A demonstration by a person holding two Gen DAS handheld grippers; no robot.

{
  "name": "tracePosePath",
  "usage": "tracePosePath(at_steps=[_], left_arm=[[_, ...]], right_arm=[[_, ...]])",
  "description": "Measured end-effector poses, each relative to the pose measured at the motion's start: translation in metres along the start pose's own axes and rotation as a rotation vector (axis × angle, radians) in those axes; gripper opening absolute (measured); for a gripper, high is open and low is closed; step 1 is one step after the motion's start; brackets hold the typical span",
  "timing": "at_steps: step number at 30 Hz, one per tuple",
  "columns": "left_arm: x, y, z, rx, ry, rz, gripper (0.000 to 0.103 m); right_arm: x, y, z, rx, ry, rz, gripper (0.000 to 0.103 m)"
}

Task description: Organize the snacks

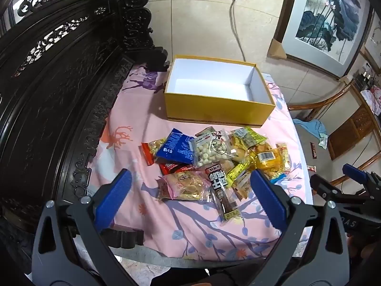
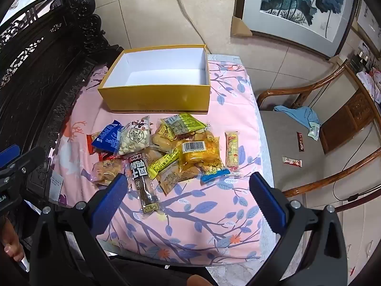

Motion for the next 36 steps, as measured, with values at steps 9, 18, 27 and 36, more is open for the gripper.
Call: tracePosePath(at_steps=[9, 18, 27, 36], left_arm=[[-0.006, 0.0, -0.011, -0.005, -0.01, -0.012, 0.101], [-0.002, -0.009, -0.002, 0.042, -0.015, -0.027, 0.101], [-0.001, -0.008, 0.0, 0.045, -0.015, -0.029, 0.101], [-0.001, -0.008, -0.001, 0.046, -0.015, -0.03, 0.101]], right_arm=[[0.001, 0.0, 0.001, 0.001, 0.003, 0.002, 0.102], [0.001, -0.001, 0.001, 0.005, 0.002, 0.0, 0.102], [0.002, -0.001, 0.003, 0.004, 0.001, -0.002, 0.102], [0.002, -0.002, 0.002, 0.006, 0.002, -0.002, 0.102]])
Point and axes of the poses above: each gripper's, at about its wrist camera, not at the fingertips, and y roughly against the way its jaws point, z to its right, x to its top, the point moved 6 cm from there along -y, roughly the way its jaws point, and after that the axes turned 13 degrees about x, right-handed, at the moved point
